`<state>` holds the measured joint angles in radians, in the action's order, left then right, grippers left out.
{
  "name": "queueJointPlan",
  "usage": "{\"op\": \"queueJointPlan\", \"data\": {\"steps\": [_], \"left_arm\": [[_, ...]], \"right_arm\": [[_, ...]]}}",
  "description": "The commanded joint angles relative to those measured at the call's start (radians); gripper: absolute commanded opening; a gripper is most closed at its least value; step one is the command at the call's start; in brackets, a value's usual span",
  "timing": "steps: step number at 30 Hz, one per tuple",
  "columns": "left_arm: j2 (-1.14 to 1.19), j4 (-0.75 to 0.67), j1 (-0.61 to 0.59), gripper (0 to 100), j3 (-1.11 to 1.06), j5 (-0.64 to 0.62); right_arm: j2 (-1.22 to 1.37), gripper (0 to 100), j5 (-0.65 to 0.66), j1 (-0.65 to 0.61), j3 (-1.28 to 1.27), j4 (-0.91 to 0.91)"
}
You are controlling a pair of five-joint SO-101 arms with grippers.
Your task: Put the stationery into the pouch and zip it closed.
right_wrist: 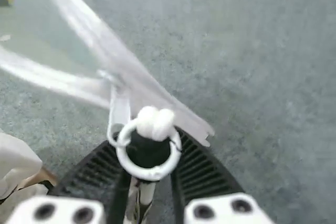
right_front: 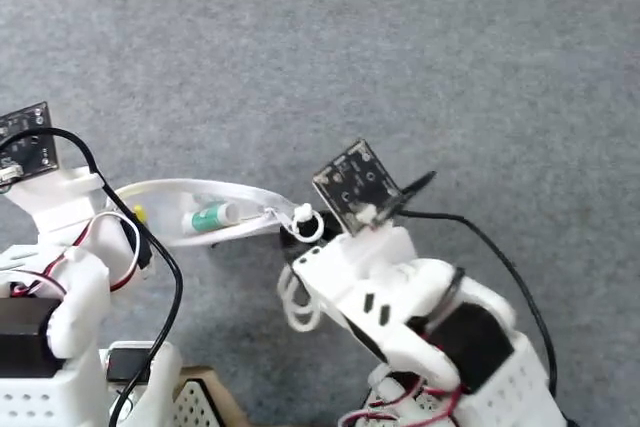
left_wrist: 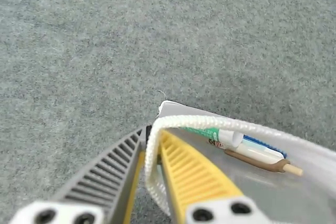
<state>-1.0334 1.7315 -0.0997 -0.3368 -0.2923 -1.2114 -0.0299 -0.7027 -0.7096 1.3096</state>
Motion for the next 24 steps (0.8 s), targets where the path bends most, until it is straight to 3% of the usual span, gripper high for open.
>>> {"op": "queueJointPlan", "data": {"steps": [1,10,19,24], "left_arm": [[-0.002,-0.025,-0.001,3,0.002,-0.006],[0.0,-0.025,-0.001,3,0.002,-0.006],[0.002,-0.025,0.004,3,-0.002,-0.005],[0.002,-0.06,0.005,3,-0.05,-0.005]], "right_arm": [[-0.01,1.2,0.026,0.012,0.139,0.02],[-0.008,1.2,0.028,0.006,0.271,0.021],[-0.001,1.2,0.021,0.003,0.311,-0.176],[-0.001,1.2,0.02,-0.061,0.315,-0.226]]}}
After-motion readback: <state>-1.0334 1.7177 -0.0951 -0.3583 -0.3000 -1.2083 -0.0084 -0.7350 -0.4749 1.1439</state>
